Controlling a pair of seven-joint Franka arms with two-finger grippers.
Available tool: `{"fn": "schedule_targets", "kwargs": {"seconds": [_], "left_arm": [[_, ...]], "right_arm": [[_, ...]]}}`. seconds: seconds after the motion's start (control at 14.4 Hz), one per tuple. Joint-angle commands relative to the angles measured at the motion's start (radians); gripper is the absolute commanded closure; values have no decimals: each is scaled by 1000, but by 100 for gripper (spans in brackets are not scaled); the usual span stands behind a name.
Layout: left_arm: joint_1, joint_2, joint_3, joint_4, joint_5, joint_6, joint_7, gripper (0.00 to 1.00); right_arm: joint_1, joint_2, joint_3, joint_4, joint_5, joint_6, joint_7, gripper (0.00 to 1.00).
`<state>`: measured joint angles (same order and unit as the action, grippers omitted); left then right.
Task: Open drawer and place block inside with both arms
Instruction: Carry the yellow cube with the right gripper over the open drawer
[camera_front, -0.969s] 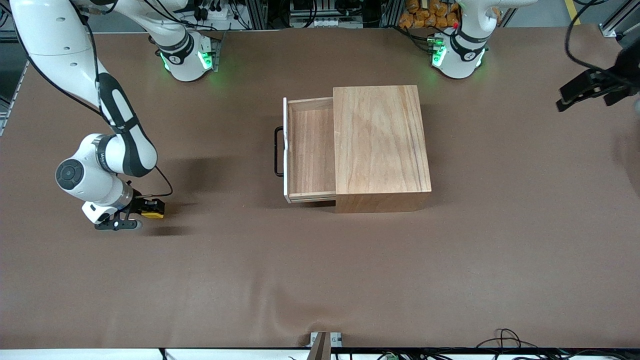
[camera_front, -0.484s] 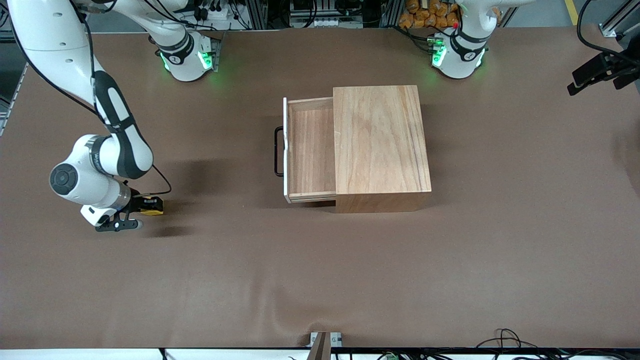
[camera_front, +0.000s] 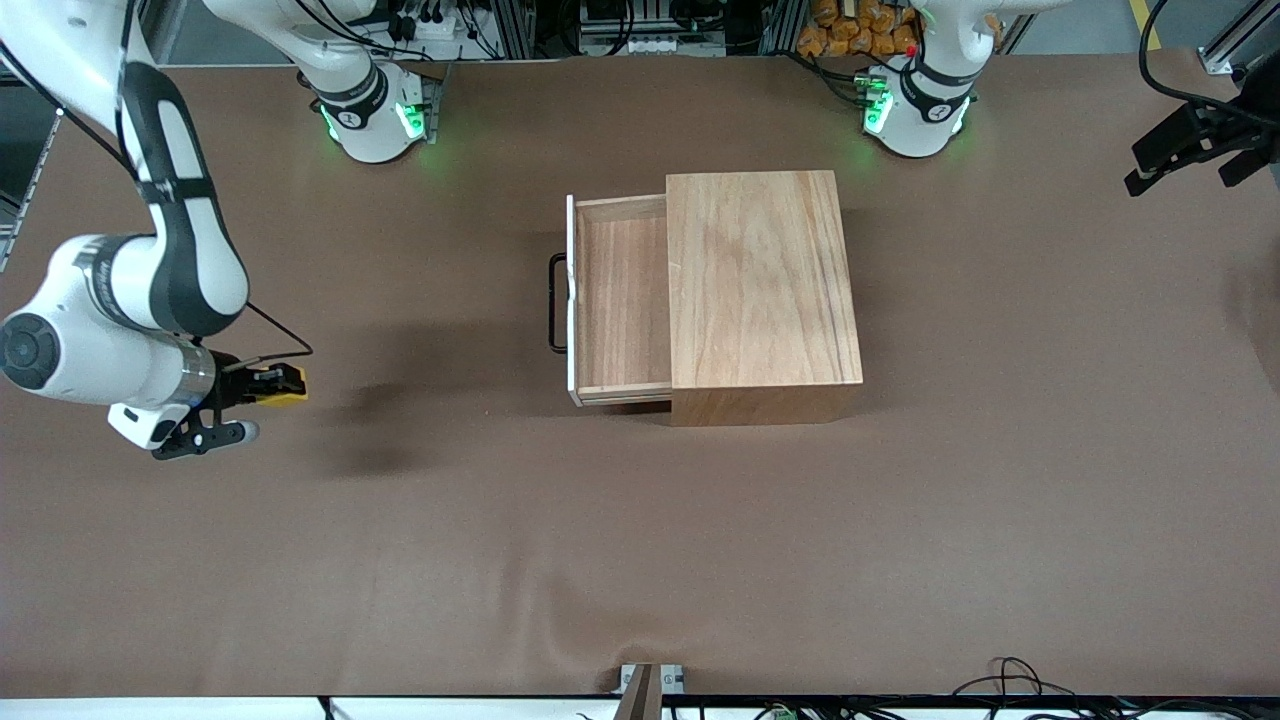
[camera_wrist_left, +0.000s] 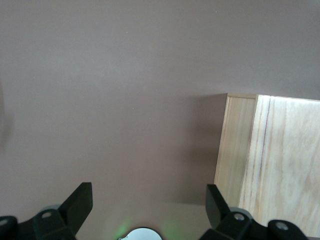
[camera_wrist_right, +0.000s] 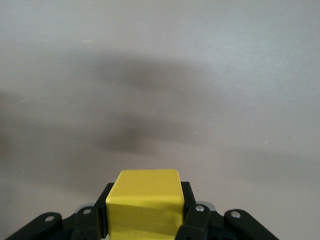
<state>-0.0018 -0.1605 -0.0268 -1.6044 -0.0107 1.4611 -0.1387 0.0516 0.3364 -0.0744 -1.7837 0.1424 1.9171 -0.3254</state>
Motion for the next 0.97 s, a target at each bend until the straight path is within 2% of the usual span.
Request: {"fn": "schedule_targets", "kwargs": {"seconds": [0.0, 0.21, 0.35, 0.42, 0.55, 0.76, 0.9], "left_arm": [[9, -30, -16, -26, -5, 18, -18, 0], [11, -31, -21, -28, 12, 18, -27, 0], [8, -31, -60, -29, 75, 21, -31, 0], [11, -31, -70, -31, 77, 22, -33, 0], [14, -33, -68, -40, 77, 30, -32, 0], [26, -59, -65, -97, 61, 91, -18, 0], [29, -63, -65, -101, 49, 99, -12, 0]], "right_arm": [[51, -23, 21, 101, 38, -127, -3, 85], [154, -49, 24, 142, 48, -173, 44, 86], [224, -59, 24, 144, 63, -168, 179, 87], [259, -59, 22, 144, 98, -159, 234, 87], [327, -48, 22, 144, 169, -83, 313, 87], [486, -43, 21, 138, 174, -1, 493, 87], [577, -36, 19, 133, 155, 66, 654, 87]]}}
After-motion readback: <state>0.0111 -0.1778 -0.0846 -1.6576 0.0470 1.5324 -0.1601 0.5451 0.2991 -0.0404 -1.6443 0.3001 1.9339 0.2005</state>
